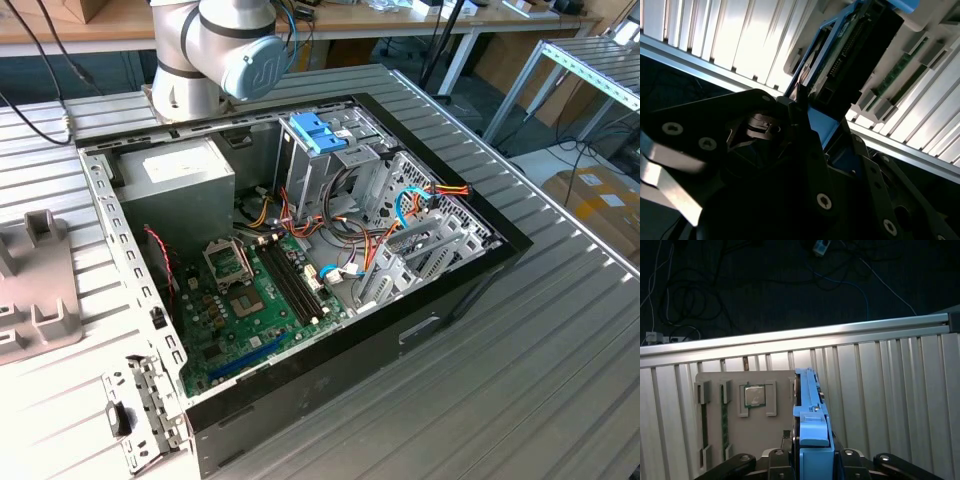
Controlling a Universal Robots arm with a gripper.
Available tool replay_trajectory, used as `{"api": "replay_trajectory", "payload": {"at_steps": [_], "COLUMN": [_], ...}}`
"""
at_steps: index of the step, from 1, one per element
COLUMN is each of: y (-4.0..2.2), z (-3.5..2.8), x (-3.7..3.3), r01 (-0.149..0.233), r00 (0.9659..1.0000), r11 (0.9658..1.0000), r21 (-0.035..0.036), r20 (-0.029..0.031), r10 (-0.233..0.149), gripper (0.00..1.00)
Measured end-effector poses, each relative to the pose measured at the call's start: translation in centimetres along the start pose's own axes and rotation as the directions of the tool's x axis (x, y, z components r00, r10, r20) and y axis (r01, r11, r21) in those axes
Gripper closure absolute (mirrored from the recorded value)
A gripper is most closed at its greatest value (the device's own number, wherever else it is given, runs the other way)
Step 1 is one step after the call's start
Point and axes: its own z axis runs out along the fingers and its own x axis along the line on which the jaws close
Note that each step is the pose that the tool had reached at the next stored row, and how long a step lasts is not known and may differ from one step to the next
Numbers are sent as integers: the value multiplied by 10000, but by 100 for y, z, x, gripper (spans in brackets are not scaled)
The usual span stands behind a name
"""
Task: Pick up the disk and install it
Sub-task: 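Pick up the disk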
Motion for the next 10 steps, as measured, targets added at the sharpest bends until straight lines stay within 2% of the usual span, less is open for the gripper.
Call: {"api": "replay_trajectory", "payload": {"at_steps": [10], "y": [0], "z": [-79], "x": [-4], "r01": [0], "r00": [10000], "r11": [10000], "r21": [-1], "r20": [1], "r10": [0], "gripper": [63]}}
